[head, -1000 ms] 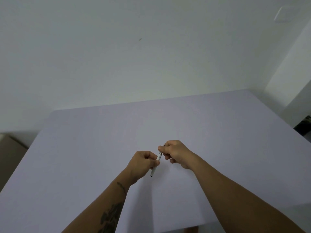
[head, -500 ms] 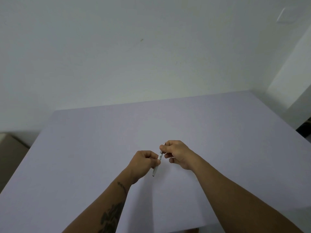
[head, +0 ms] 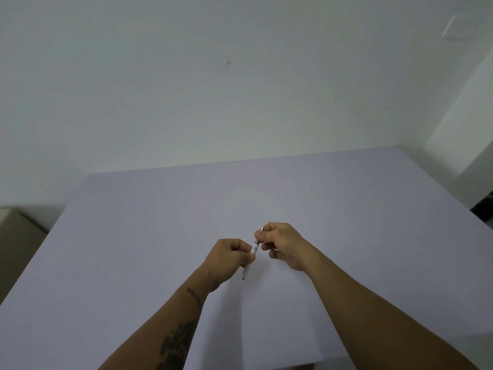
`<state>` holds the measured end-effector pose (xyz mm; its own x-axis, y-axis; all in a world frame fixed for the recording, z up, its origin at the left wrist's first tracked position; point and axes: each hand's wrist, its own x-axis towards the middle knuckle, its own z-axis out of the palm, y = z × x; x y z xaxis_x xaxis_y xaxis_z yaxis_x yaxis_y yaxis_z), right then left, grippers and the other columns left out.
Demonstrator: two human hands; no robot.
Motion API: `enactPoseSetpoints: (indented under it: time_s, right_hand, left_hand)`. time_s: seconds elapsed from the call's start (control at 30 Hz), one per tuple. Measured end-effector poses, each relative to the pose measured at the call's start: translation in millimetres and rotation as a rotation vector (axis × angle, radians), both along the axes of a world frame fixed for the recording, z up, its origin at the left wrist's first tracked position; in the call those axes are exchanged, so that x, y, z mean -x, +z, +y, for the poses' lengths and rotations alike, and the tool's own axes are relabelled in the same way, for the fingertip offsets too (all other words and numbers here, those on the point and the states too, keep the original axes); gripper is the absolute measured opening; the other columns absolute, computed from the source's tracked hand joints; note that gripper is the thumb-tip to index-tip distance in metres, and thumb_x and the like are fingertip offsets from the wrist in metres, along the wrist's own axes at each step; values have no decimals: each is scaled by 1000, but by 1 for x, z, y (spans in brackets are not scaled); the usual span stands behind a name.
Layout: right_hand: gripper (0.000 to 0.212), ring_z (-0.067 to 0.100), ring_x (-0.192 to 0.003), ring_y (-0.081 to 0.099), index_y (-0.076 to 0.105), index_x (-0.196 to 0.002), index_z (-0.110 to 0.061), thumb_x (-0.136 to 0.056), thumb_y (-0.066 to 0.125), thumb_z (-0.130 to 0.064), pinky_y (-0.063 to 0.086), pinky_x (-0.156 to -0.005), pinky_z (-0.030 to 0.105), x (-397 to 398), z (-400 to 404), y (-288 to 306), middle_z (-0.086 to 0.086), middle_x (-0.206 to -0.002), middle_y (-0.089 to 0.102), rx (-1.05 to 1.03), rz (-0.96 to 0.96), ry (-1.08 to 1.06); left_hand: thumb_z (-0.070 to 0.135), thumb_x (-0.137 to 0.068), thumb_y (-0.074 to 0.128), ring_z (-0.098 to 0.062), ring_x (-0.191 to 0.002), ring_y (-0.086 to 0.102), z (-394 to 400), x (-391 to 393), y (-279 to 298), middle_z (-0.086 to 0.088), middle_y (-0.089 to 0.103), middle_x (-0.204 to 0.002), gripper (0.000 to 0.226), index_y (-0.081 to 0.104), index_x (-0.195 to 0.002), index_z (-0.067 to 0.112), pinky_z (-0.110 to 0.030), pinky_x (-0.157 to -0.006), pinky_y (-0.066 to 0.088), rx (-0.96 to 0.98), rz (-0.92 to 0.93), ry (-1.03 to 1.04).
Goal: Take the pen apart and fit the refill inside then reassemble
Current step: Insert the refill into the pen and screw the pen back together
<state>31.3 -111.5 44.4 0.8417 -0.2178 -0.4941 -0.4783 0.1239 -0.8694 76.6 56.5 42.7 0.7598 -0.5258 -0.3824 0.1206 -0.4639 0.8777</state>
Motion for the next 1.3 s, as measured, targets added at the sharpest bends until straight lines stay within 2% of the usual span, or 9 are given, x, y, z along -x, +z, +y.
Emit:
enactPoseSetpoints:
  time_s: [0.13, 0.27, 0.37, 0.53, 0.7, 0.83, 1.03, 1.23, 1.3]
  right_hand:
    - [8, 14, -72, 58, 75, -91, -9, -88, 72, -16, 47, -65, 29, 1, -1, -1, -1, -79, 70, -48, -15, -8]
    - [16, 15, -72, 58, 63, -75, -13, -87, 72, -16, 46, -63, 29, -2, 3, -2, 0, -78, 68, 32, -18, -21]
    - [19, 15, -73, 59, 59, -75, -15, -86, 74, -22, 46, -65, 30, -2, 5, -3, 3, -84, 67, 84, -13, -8]
    - [6, 14, -72, 60, 72, -88, -13, -87, 72, -19, 47, -65, 28, 2, 3, -1, 0, -84, 70, -22, -12, 22]
    - [12, 15, -76, 60, 78, -93, -14, -90, 67, -14, 48, -69, 30, 2, 2, 0, -2, -83, 71, -21, -20, 11]
    - [6, 14, -74, 60, 71, -86, -10, -89, 69, -15, 47, -66, 29, 2, 3, 0, 1, -82, 69, 15, -15, 14]
    - [22, 15, -75, 61, 58, -73, -15, -88, 72, -23, 47, -65, 29, 1, 8, -1, 3, -80, 68, 131, -28, 37]
    - [12, 13, -72, 61, 75, -94, -8, -88, 71, -17, 48, -66, 28, 5, 4, 1, -1, -81, 71, -37, -46, 7]
    - [8, 14, -73, 60, 74, -91, -7, -88, 71, -15, 48, -64, 28, 5, 5, 1, 1, -83, 71, -6, -42, 0]
  left_hand:
    - [9, -85, 68, -15, -70, 60, 2, -2, 1, -2, 67, -74, 12, 71, -76, 15, -19, -60, 44, 0, -11, 8]
    - [9, -86, 68, -15, -70, 60, 2, -1, 0, -3, 67, -75, 11, 71, -77, 15, -19, -61, 43, -3, -10, 4]
    - [9, -86, 68, -15, -71, 60, 2, 0, -1, -3, 67, -76, 10, 71, -78, 14, -19, -61, 44, -7, -9, 0]
    - [9, -85, 69, -13, -70, 60, 3, -1, 1, -1, 66, -74, 11, 71, -76, 16, -18, -60, 43, 2, -10, 12]
    - [9, -85, 69, -13, -69, 60, 3, -2, 1, -3, 67, -76, 10, 71, -78, 15, -18, -60, 44, 4, -16, 10]
    - [10, -85, 70, -13, -69, 60, 3, -2, 0, -1, 67, -74, 7, 72, -79, 14, -18, -60, 44, 0, -13, 4]
    - [11, -85, 69, -14, -72, 60, 5, 0, -1, -2, 67, -75, 9, 71, -78, 15, -21, -63, 44, -8, -12, -14]
    - [10, -84, 70, -14, -71, 59, 6, -1, 0, -1, 66, -74, 8, 72, -78, 15, -21, -63, 43, 2, -12, 11]
    - [11, -84, 70, -15, -71, 59, 7, -1, 0, -2, 67, -74, 8, 72, -78, 16, -22, -64, 44, -8, -13, 10]
